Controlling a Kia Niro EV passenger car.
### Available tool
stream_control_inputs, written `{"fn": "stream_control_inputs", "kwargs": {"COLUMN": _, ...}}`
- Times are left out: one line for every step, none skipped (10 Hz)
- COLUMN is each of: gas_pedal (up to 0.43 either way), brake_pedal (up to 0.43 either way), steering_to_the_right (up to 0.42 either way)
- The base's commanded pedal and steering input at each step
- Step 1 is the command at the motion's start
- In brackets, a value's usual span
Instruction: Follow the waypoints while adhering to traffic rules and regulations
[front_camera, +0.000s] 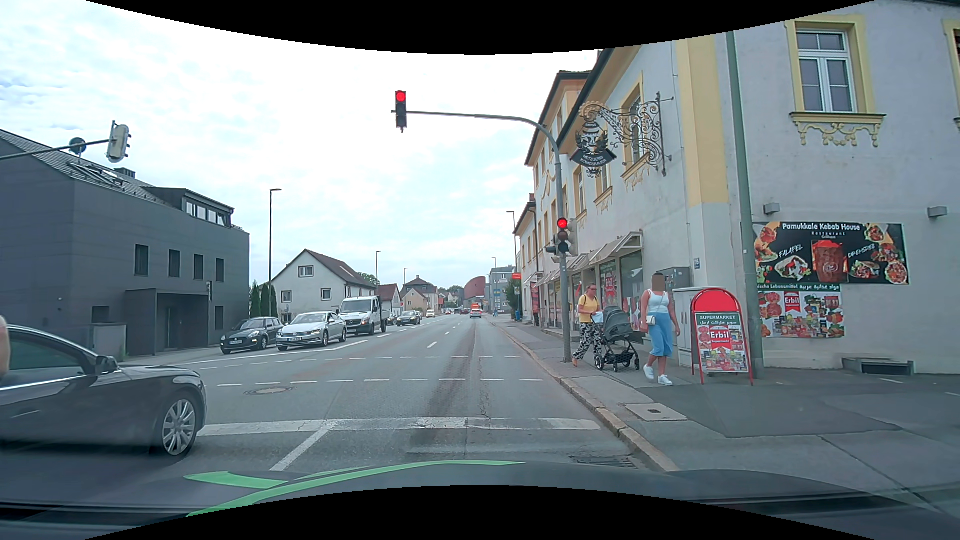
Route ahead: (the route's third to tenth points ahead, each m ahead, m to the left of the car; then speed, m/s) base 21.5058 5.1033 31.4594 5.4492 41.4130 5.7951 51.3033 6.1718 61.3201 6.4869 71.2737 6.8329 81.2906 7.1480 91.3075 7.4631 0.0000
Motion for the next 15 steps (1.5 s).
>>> {"fn": "stream_control_inputs", "kwargs": {"gas_pedal": 0.0, "brake_pedal": 0.238, "steering_to_the_right": -0.004}}
{"fn": "stream_control_inputs", "kwargs": {"gas_pedal": 0.0, "brake_pedal": 0.238, "steering_to_the_right": -0.004}}
{"fn": "stream_control_inputs", "kwargs": {"gas_pedal": 0.0, "brake_pedal": 0.238, "steering_to_the_right": -0.004}}
{"fn": "stream_control_inputs", "kwargs": {"gas_pedal": 0.0, "brake_pedal": 0.238, "steering_to_the_right": -0.004}}
{"fn": "stream_control_inputs", "kwargs": {"gas_pedal": 0.0, "brake_pedal": 0.238, "steering_to_the_right": -0.004}}
{"fn": "stream_control_inputs", "kwargs": {"gas_pedal": 0.0, "brake_pedal": 0.238, "steering_to_the_right": -0.004}}
{"fn": "stream_control_inputs", "kwargs": {"gas_pedal": 0.0, "brake_pedal": 0.238, "steering_to_the_right": -0.004}}
{"fn": "stream_control_inputs", "kwargs": {"gas_pedal": 0.0, "brake_pedal": 0.238, "steering_to_the_right": -0.004}}
{"fn": "stream_control_inputs", "kwargs": {"gas_pedal": 0.0, "brake_pedal": 0.238, "steering_to_the_right": -0.004}}
{"fn": "stream_control_inputs", "kwargs": {"gas_pedal": 0.0, "brake_pedal": 0.238, "steering_to_the_right": -0.004}}
{"fn": "stream_control_inputs", "kwargs": {"gas_pedal": 0.0, "brake_pedal": 0.238, "steering_to_the_right": -0.004}}
{"fn": "stream_control_inputs", "kwargs": {"gas_pedal": 0.0, "brake_pedal": 0.238, "steering_to_the_right": -0.004}}
{"fn": "stream_control_inputs", "kwargs": {"gas_pedal": 0.0, "brake_pedal": 0.238, "steering_to_the_right": -0.004}}
{"fn": "stream_control_inputs", "kwargs": {"gas_pedal": 0.0, "brake_pedal": 0.244, "steering_to_the_right": -0.004}}
{"fn": "stream_control_inputs", "kwargs": {"gas_pedal": 0.0, "brake_pedal": 0.238, "steering_to_the_right": -0.004}}
